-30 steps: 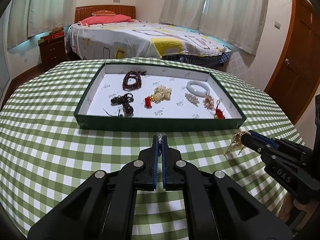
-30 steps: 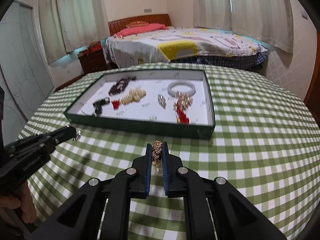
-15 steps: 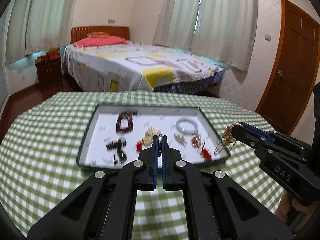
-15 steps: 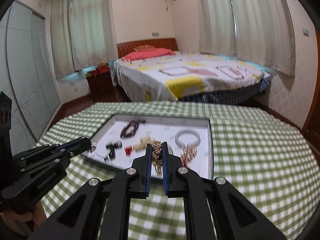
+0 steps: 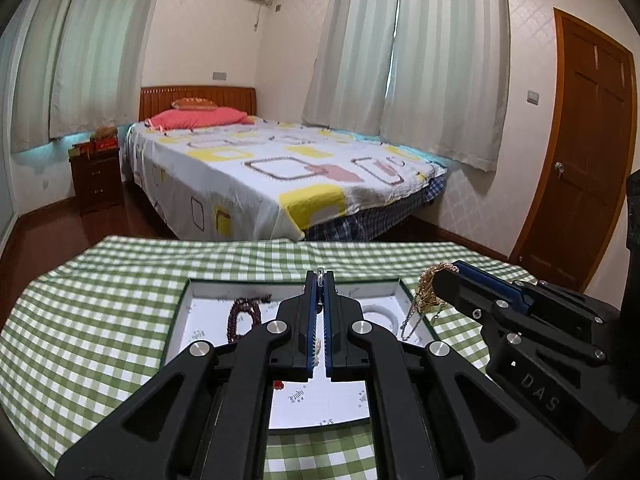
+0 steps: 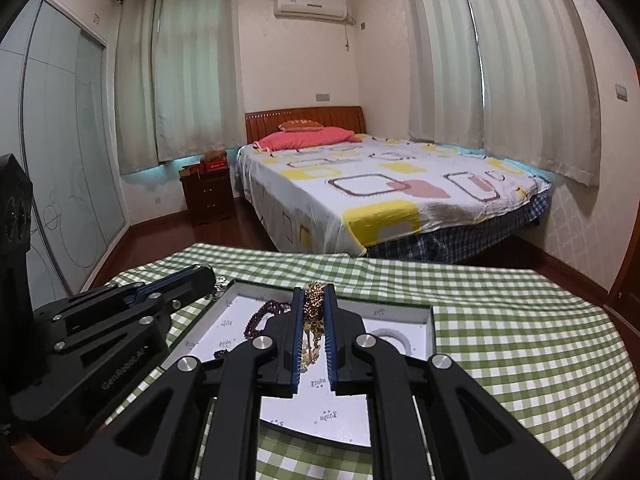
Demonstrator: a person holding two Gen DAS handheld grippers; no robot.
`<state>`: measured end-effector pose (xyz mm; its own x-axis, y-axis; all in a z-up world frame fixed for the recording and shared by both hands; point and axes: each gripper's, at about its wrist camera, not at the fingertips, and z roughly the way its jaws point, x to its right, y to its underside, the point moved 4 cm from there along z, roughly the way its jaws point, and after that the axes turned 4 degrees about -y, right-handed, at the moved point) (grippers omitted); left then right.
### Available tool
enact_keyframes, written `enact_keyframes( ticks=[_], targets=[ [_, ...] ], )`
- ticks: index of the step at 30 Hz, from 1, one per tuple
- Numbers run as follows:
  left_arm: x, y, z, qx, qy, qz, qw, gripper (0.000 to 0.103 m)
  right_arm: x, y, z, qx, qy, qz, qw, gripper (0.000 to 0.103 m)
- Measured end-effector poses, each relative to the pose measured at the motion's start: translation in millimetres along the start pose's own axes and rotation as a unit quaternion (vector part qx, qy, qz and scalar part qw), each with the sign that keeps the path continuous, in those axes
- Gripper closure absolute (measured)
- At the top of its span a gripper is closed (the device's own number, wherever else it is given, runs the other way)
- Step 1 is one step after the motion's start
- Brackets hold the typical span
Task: Organize jewelry
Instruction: 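Carry the gold chain brooch and silver flower brooch in both grippers over the tray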
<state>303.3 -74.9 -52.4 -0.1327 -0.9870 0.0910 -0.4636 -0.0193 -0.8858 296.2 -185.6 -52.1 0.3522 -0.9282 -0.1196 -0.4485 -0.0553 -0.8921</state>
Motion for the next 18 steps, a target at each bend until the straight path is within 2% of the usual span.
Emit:
enact_keyframes(
  ticks=[11,18],
  targets=[
    [-13.0,66.4,67.7,-0.089,-0.023,0.003,0.9957,0.1,13.0,53.2,54.6,-0.08,-0.002,0.017,0.997,0.093],
    [-17.0,88.6,91.4,-0.13,-0.029,0.008,0.9911,0.1,19.2,77.5,77.9,-0.123,-0.001,0.023,0.992,0.093]
  ],
)
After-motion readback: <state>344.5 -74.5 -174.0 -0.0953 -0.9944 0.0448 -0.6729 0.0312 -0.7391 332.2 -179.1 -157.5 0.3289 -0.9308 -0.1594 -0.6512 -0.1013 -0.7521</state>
